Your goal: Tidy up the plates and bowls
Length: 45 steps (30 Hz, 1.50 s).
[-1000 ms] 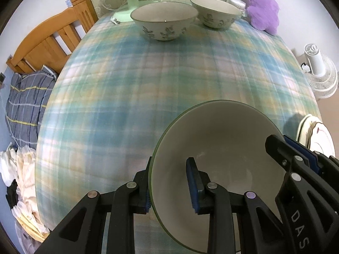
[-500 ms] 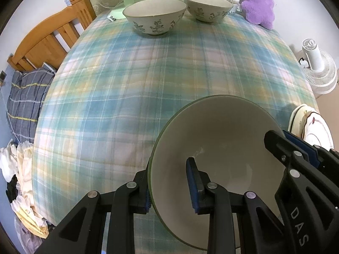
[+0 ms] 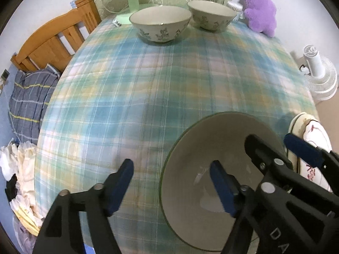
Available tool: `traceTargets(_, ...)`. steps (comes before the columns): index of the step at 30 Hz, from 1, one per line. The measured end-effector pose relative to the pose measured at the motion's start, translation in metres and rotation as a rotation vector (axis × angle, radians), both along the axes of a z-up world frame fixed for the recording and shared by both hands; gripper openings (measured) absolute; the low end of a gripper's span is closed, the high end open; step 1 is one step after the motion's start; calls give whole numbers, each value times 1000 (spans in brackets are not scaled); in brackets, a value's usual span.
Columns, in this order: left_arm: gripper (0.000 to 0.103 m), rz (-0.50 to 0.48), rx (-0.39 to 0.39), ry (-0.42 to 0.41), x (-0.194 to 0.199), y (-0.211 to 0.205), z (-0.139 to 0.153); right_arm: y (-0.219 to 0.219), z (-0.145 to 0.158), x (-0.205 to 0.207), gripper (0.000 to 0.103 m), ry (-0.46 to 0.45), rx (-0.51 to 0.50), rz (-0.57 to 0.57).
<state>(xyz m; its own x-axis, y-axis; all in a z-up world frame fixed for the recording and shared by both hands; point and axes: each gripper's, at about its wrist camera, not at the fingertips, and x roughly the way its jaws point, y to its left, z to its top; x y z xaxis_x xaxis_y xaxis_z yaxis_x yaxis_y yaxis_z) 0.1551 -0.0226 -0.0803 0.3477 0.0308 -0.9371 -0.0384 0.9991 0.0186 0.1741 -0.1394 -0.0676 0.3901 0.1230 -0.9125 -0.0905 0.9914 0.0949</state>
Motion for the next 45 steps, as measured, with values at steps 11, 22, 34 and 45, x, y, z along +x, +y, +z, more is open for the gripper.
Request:
traceTargets(11, 88, -69, -31, -106, 7, 19, 46, 17, 37, 0, 73, -75, 24, -50)
traceTargets(22, 88, -39, 2, -231, 47, 35, 85, 36, 80, 32, 73, -175, -38, -71)
traceTargets(34, 88, 57, 48, -255, 122, 31, 90, 38, 90, 120, 84, -232, -21, 46)
traceTargets(45, 80, 149, 78, -203, 180, 39, 59, 47, 61, 187, 84, -210, 20, 116)
